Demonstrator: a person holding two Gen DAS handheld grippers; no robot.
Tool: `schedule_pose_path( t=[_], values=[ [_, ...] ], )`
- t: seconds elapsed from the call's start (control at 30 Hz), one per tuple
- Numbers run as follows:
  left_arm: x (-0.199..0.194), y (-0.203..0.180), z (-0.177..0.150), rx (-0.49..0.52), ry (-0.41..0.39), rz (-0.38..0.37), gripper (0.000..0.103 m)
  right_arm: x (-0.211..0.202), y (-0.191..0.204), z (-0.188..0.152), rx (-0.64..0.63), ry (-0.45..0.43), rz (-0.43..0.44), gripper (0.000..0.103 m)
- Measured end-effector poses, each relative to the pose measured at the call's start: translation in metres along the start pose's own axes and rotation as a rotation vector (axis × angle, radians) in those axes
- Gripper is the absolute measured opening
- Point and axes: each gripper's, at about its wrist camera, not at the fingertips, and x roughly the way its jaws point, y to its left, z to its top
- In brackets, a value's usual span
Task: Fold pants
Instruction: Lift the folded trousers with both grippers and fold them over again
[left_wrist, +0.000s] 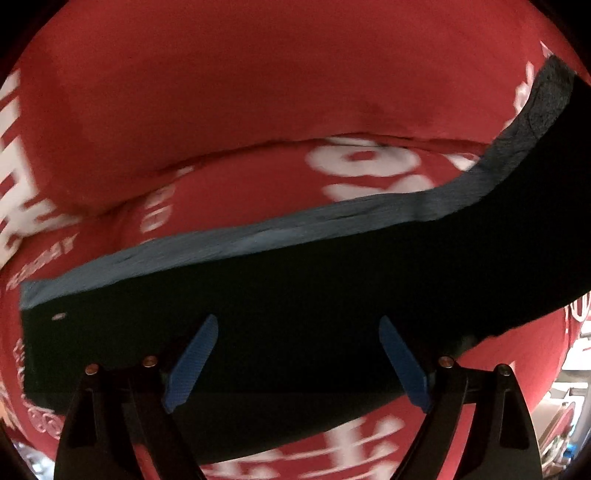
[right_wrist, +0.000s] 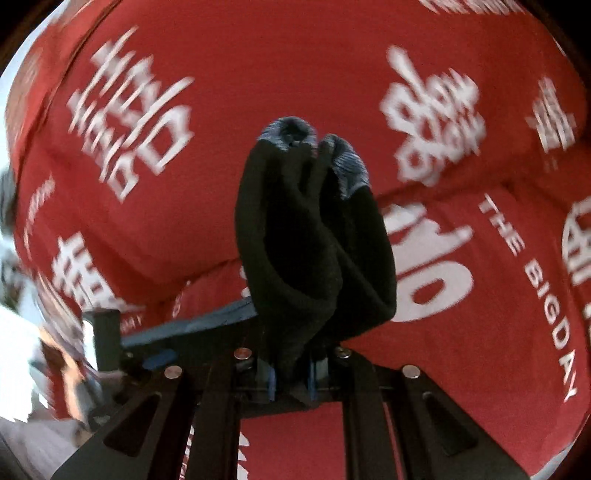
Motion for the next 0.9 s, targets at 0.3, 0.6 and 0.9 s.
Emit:
schedule_pose_path(
  t=[0.3,0.6,0.9],
  values=[
    [-0.017,0.154,-0.063,-0.182,0.039,0.088,0.090,0.101,0.159,-0.081,-0.335,0.158,-0.105,0.020],
    [-0.023,0.223,-0.108,-0.283,0.069,0.052,0.090,0.145,0.250,-0.163,-0.692,0.204,-0.460,0.046],
    [-0.045,0.157,-0.068,-0.115,0.016,-0.152,0.090,0.079,0.201,-0.124,-0.355,0.255,-0.090,0.055]
  ],
)
